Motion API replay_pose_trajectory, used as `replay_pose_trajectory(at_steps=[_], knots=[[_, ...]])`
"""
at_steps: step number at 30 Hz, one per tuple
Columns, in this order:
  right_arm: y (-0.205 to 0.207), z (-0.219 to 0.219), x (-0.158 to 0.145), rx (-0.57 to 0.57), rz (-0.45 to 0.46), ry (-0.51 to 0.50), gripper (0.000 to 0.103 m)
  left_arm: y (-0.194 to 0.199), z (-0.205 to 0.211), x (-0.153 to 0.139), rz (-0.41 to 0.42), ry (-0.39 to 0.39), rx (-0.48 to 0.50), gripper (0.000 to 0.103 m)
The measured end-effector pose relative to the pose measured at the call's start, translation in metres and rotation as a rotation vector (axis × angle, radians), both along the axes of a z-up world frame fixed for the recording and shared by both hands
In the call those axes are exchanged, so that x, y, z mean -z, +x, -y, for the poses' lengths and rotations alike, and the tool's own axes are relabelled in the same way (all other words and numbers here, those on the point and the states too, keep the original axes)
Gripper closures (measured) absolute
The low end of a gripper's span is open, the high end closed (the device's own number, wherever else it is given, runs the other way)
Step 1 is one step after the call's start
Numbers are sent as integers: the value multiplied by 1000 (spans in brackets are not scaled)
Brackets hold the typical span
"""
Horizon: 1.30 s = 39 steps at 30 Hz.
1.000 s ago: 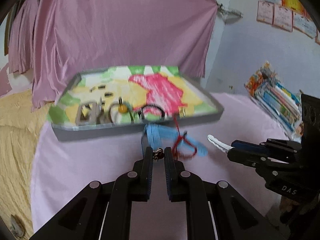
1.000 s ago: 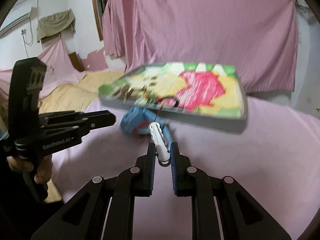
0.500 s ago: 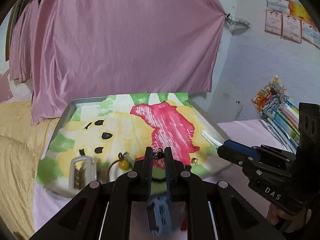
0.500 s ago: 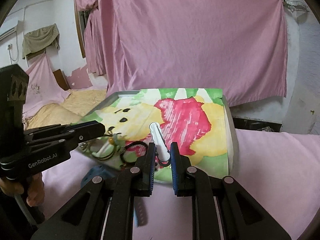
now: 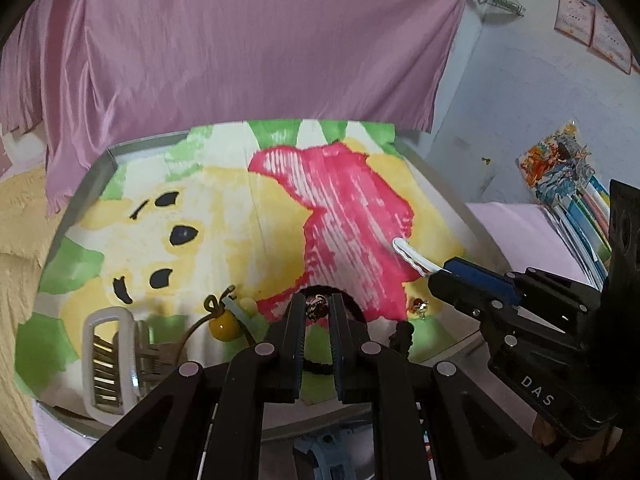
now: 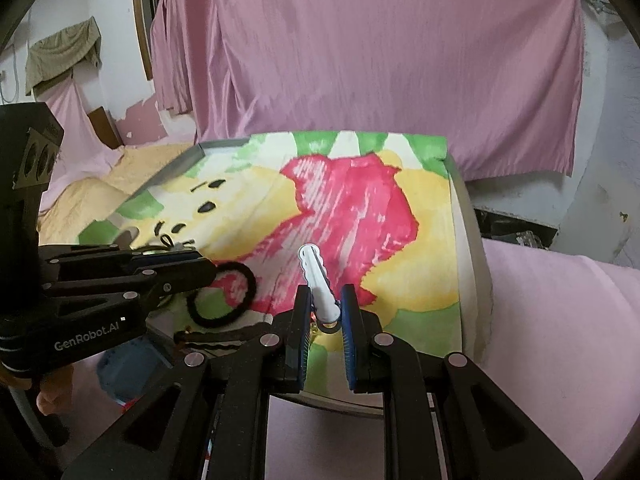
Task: Organize jewelry
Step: 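Carry the earring and white clip with both tools over the tray, then open both tools to release the earring and clip into the tray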
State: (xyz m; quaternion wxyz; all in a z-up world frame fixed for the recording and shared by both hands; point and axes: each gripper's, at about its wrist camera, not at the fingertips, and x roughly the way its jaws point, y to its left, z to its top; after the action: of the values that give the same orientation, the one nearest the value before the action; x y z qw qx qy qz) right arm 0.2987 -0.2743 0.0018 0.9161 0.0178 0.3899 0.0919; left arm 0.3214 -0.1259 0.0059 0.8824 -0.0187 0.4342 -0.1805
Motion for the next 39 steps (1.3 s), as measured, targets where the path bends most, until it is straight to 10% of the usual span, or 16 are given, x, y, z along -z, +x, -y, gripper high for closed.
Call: replay_pose_trajectory(at_steps=[13, 19, 25, 31, 39], knots=[[3, 4, 8, 6, -35, 22, 89, 4, 5, 13, -40, 35, -1, 92], [-2, 9, 6, 20, -28, 37, 73, 0, 3, 7, -21, 52, -19, 88], [-13, 15, -2, 47, 23, 56, 63, -9, -4, -2, 25, 5, -37, 45], [-33, 24, -16, 87, 123, 112, 59, -24, -10, -16, 101, -20, -64, 44], [-61, 25, -30, 103, 234, 139, 31, -56, -34, -35, 251, -70, -157, 15]])
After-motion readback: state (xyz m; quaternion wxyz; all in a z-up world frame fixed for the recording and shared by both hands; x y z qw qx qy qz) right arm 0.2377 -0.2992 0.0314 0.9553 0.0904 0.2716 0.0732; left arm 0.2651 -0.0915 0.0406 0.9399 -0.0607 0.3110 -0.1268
